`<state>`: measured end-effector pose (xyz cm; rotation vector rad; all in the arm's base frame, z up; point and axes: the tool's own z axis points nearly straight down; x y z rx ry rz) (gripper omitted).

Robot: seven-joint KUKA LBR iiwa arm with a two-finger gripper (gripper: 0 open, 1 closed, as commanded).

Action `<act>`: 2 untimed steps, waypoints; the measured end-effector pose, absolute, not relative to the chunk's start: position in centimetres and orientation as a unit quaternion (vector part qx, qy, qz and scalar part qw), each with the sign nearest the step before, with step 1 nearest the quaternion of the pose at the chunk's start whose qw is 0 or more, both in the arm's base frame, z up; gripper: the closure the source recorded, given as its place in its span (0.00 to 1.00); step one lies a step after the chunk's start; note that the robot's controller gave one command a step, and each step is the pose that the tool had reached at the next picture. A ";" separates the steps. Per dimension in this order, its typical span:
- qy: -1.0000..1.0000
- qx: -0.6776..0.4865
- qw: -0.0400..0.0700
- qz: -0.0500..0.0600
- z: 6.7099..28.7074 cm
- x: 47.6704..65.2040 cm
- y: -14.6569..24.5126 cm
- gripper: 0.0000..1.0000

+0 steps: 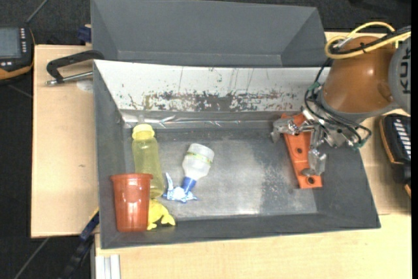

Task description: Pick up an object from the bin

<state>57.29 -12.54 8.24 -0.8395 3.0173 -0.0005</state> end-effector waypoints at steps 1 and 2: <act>0.977 -0.215 0.008 0.001 7.1 59.8 -6.5 1.00; 0.977 -0.215 0.008 0.000 7.1 59.8 -6.5 1.00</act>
Offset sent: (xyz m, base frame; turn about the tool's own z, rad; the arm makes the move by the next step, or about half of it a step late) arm 0.0000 0.0000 0.0000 0.0000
